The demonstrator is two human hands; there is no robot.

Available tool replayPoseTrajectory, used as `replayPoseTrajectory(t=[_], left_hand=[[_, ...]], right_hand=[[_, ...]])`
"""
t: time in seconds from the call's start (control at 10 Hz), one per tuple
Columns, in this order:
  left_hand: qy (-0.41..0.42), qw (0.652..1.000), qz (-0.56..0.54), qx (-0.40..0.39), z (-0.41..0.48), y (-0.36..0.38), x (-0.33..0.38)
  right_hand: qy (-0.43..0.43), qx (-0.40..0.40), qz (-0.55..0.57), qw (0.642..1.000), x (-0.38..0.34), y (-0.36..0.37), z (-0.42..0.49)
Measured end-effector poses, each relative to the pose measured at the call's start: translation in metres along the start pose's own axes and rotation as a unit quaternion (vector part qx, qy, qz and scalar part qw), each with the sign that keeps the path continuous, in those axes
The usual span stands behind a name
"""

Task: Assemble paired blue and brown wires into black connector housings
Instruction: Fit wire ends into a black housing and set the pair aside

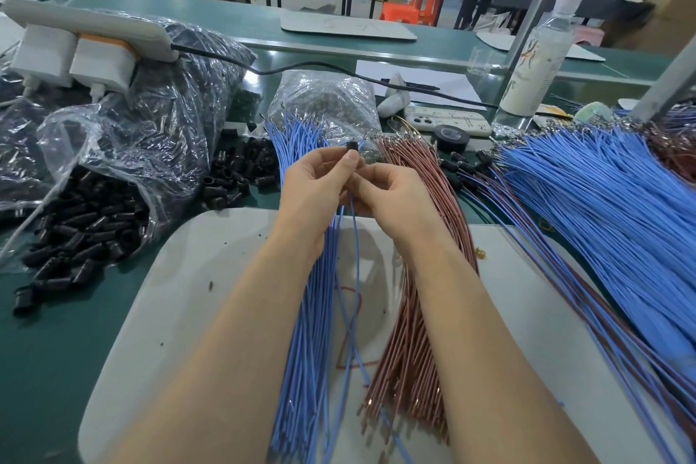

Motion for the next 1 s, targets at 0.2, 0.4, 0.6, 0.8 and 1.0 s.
replayPoseTrajectory(t=[0.2, 0.4, 0.6, 0.8, 1.0], left_hand=[[-0.008, 1.000, 0.012, -0.017, -0.004, 0.004, 0.002], [0.001, 1.000, -0.013, 0.015, 0.002, -0.003, -0.003], [0.000, 0.999, -0.021, 0.040, 0.002, -0.006, -0.002], [0.003, 0.998, -0.022, 0.055, 0.004, -0.008, -0.004], [-0.025, 0.992, -0.060, 0.105, 0.010, -0.020, -0.012]], right_hand=[[-0.008, 0.025, -0.023, 0.999, 0.001, -0.007, 0.002], [-0.006, -0.005, -0.007, 1.000, 0.003, -0.001, 0.002], [-0.006, -0.028, -0.030, 0.999, 0.005, 0.004, 0.003], [0.002, -0.044, -0.036, 0.998, 0.007, 0.004, 0.004], [0.033, 0.140, -0.331, 0.932, 0.011, -0.043, 0.003]])
Point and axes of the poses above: each hand's wrist, its own z-axis towards the middle knuckle, its own y-axis out of the palm, x = y × z, the point moved 7 cm from there along z, towards the middle knuckle, and after that the axes turned 3 degrees about -x, right-handed, at the moved point
